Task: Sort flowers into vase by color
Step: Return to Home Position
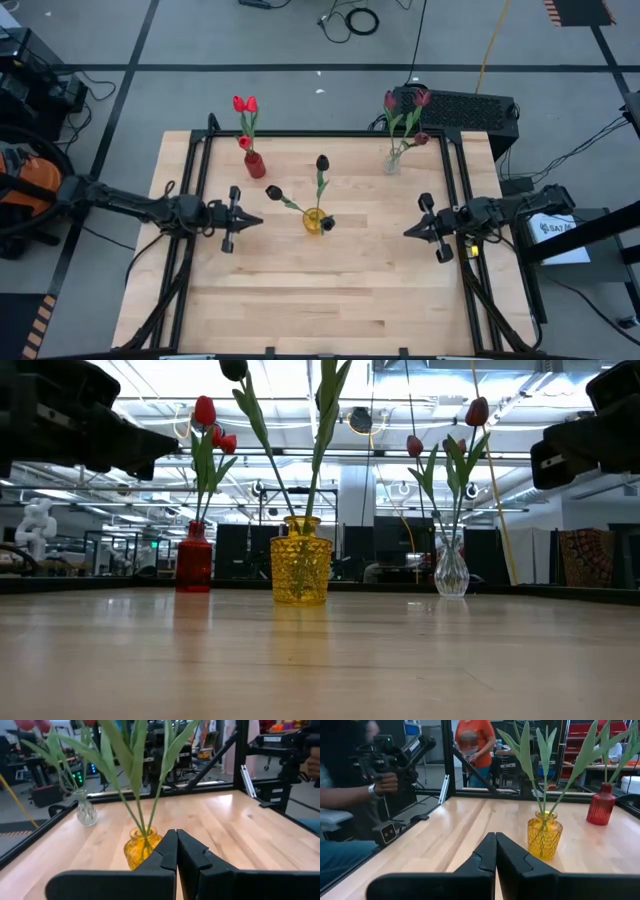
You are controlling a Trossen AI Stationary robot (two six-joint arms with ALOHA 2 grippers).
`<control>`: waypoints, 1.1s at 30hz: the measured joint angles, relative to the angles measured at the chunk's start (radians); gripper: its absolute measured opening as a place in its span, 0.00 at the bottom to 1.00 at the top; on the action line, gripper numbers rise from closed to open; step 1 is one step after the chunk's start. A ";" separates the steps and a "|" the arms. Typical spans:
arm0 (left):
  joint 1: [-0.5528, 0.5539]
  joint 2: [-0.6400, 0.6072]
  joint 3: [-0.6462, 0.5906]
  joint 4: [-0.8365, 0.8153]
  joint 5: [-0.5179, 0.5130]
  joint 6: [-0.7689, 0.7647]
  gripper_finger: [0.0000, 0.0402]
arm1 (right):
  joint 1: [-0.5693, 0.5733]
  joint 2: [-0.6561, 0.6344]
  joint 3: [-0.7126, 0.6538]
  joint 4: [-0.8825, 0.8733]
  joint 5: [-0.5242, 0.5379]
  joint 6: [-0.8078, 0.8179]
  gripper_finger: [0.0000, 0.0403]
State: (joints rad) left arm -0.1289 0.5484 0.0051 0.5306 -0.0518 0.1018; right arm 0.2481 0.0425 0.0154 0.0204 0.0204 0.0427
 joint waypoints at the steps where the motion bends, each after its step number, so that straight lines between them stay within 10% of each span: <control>1: 0.001 -0.021 0.000 -0.025 0.000 -0.008 0.01 | 0.000 -0.003 0.000 0.000 0.000 -0.002 0.00; 24: 0.006 -0.533 -0.001 -0.502 0.017 0.009 0.01 | 0.000 -0.003 0.000 0.000 -0.016 0.010 0.00; 33: 0.007 -0.549 -0.001 -0.507 -0.001 0.009 0.01 | -0.002 -0.034 0.000 0.007 0.039 -0.014 0.00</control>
State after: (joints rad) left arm -0.1219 -0.0002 0.0044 0.0238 -0.0529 0.1104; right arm 0.2464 0.0085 0.0154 0.0272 0.0593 0.0283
